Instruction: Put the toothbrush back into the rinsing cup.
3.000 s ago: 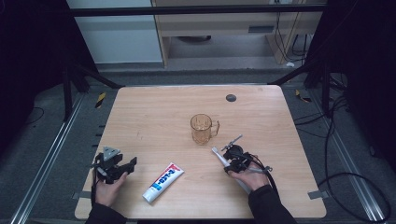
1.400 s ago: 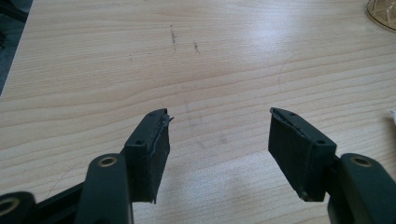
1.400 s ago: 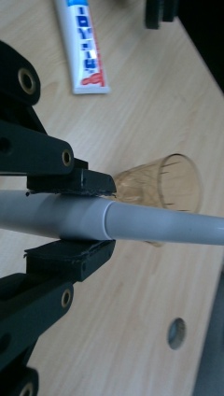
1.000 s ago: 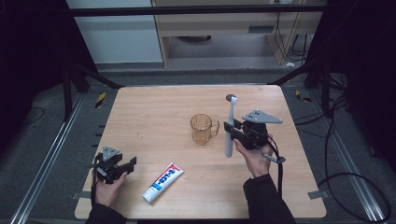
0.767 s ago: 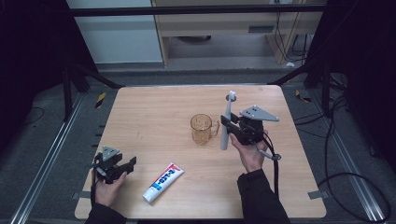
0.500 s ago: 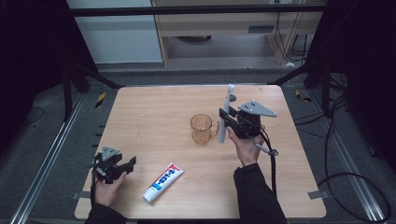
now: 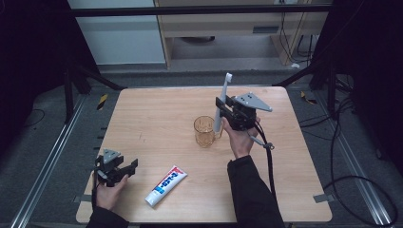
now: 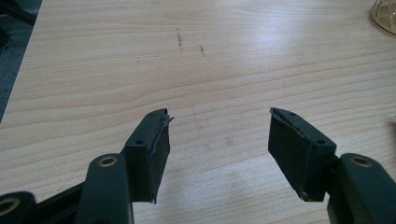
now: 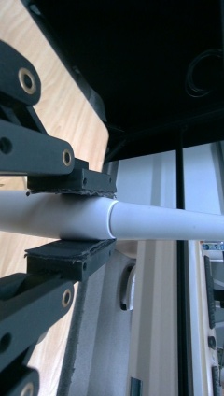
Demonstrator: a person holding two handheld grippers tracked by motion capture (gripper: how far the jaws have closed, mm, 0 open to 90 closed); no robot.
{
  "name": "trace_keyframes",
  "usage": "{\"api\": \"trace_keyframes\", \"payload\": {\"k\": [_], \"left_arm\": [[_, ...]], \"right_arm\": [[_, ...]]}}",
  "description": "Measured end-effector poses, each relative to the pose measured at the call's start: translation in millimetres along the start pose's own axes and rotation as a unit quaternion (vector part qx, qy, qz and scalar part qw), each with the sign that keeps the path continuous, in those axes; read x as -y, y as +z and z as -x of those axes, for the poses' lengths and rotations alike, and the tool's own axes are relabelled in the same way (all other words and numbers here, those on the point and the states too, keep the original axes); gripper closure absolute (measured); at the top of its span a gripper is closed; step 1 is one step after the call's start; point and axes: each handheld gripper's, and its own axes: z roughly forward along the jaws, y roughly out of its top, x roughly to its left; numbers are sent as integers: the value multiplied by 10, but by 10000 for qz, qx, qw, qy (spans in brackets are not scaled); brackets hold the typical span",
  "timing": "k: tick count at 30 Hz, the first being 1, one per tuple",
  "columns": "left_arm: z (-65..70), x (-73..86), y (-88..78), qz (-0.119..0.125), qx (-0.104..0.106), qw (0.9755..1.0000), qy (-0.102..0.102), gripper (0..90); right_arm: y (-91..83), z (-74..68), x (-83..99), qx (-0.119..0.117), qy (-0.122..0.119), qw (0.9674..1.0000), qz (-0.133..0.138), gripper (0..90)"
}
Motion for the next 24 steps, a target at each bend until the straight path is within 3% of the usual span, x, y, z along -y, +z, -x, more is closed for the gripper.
{"api": "trace_keyframes", "payload": {"k": [5, 24], "left_arm": [[2, 0, 4, -7, 9, 10000, -1, 378], [-2, -1, 4, 5, 13, 10000, 1, 378]], "right_arm": [[94, 2, -21, 28, 60, 9999, 146, 682], [420, -58, 256, 21, 28, 9999, -159, 682]]}}
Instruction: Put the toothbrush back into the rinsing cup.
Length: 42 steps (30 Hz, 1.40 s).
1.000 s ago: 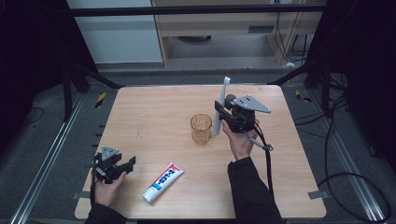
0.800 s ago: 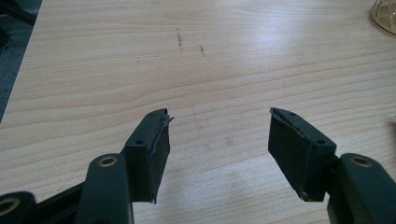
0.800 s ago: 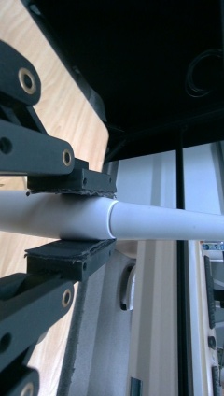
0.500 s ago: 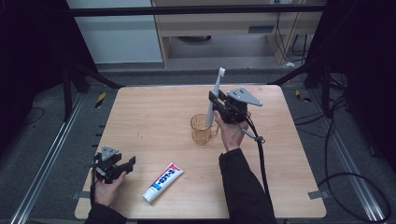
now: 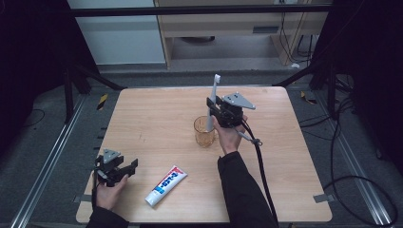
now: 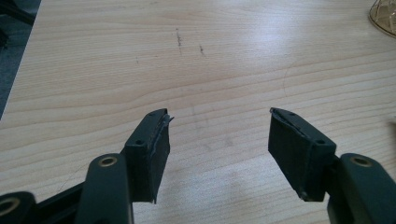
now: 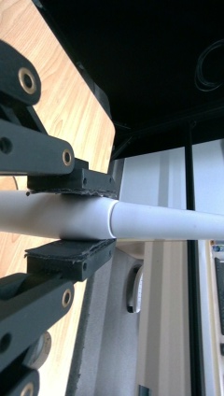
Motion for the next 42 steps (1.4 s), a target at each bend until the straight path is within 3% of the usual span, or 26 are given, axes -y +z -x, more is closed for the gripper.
{"api": "trace_keyframes", "payload": {"k": [9, 28, 42], "left_arm": [[3, -1, 5, 0, 4, 10000, 6, 379], [5, -2, 7, -8, 4, 10000, 20, 379], [6, -1, 9, -14, 2, 10000, 26, 379]], "right_arm": [[78, 31, 201, 24, 34, 9997, -251, 682], [165, 26, 474, 112, -193, 9971, -721, 680], [148, 41, 533, 31, -293, 9956, -886, 668]]}}
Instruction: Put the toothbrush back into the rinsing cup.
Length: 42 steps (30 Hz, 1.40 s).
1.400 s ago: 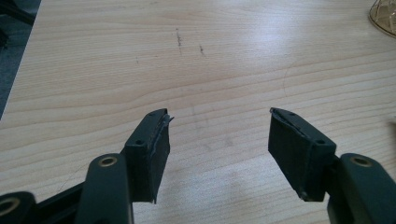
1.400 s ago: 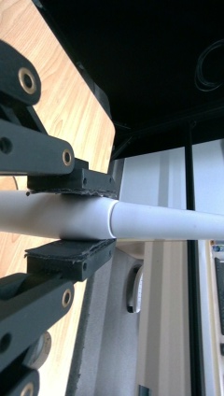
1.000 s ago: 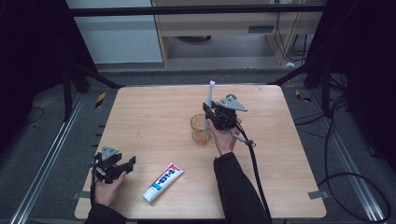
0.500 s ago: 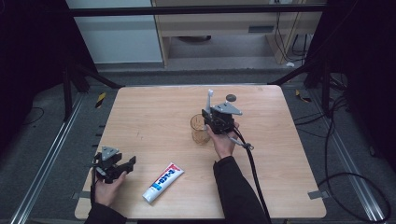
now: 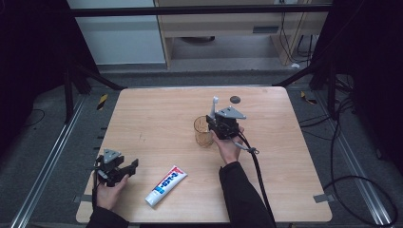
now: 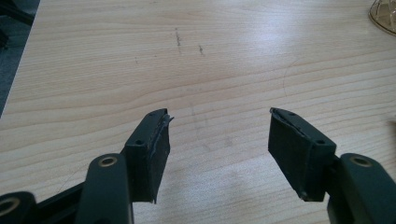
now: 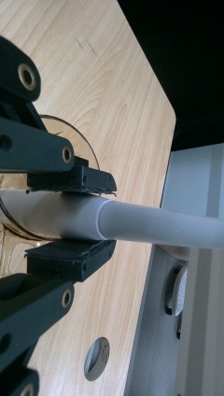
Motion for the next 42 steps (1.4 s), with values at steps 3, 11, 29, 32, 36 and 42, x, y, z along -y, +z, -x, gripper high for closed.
{"api": "trace_keyframes", "payload": {"k": [3, 11, 29, 32, 36, 42], "left_arm": [[1, 0, 0, -4, 1, 10000, 4, 379], [0, 1, -1, 1, -1, 10000, -4, 379], [5, -1, -6, 7, 25, 10000, -5, 379], [4, -1, -6, 9, 30, 10000, -10, 379], [7, -1, -11, 8, 62, 10000, 1, 380], [11, -3, -17, 27, 89, 10000, -23, 395]], "right_arm": [[0, -1, 2, -83, 11, 10000, -54, 655], [-13, -18, 9, -152, -86, 9997, -149, 598], [-81, -60, -16, -350, -174, 9990, -195, 436], [-110, -81, -26, -404, -203, 9989, -145, 388], [-160, -100, -48, -470, -168, 9987, -82, 321], [-267, -79, -80, -281, -199, 9994, -35, 221]]}}
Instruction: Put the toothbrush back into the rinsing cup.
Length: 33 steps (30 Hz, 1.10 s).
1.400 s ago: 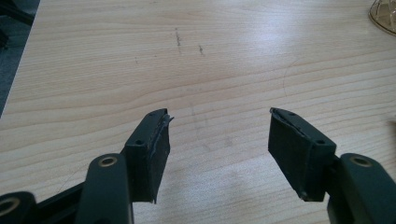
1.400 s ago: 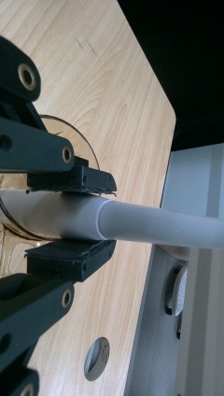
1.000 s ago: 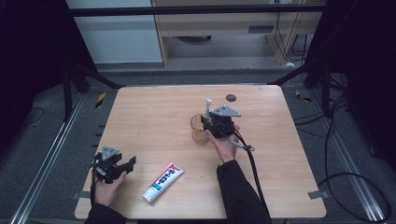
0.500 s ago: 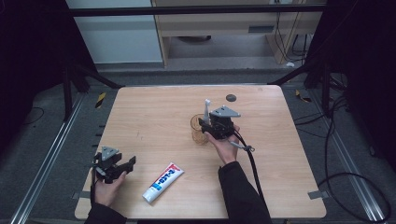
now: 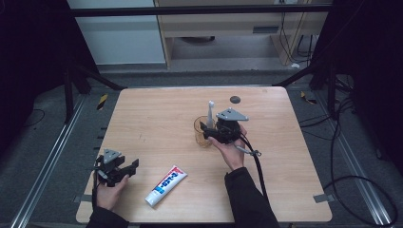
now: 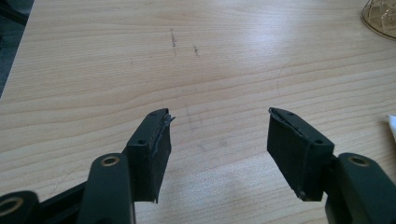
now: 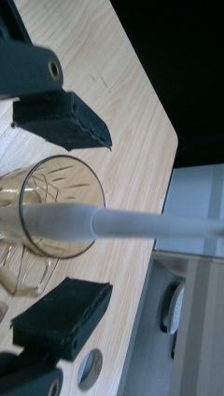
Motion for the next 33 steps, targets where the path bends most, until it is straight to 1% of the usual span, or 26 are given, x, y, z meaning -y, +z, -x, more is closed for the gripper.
{"api": "trace_keyframes", "payload": {"k": [3, 7, 10, 14, 19, 21, 24, 26, 28, 30, 33], "left_arm": [[4, -5, -15, 32, 41, 10000, -12, 419], [13, -8, -41, 60, 149, 9999, -35, 465], [32, -6, -56, 62, 255, 9997, -26, 522], [68, -16, -80, 64, 382, 9992, 49, 598], [125, -18, -101, 18, 542, 9983, 189, 666], [158, -19, -112, -35, 592, 9980, 204, 694], [202, -26, -119, -78, 711, 9971, 248, 700], [232, -37, -117, -123, 750, 9966, 303, 696], [259, -51, -105, -204, 802, 9959, 376, 677], [281, -72, -94, -296, 900, 9946, 420, 649], [319, -104, -94, -284, 1024, 9932, 474, 605]], "right_arm": [[-77, 28, 3, 110, 10, 9999, -33, 196], [-229, 80, 35, 114, 15, 9999, -111, 188], [-378, 134, 74, 117, -11, 9996, -243, 188], [-570, 237, 140, 211, -178, 9989, -372, 190], [-767, 381, 251, 240, -206, 9982, -505, 212], [-828, 429, 303, 241, -238, 9978, -575, 217], [-904, 493, 397, 279, -235, 9969, -699, 221], [-949, 539, 469, 273, -252, 9966, -735, 226], [-989, 587, 537, 306, -261, 9961, -789, 221], [-1011, 636, 590, 368, -284, 9948, -902, 201], [-1057, 709, 667, 441, -216, 9943, -951, 193]]}}
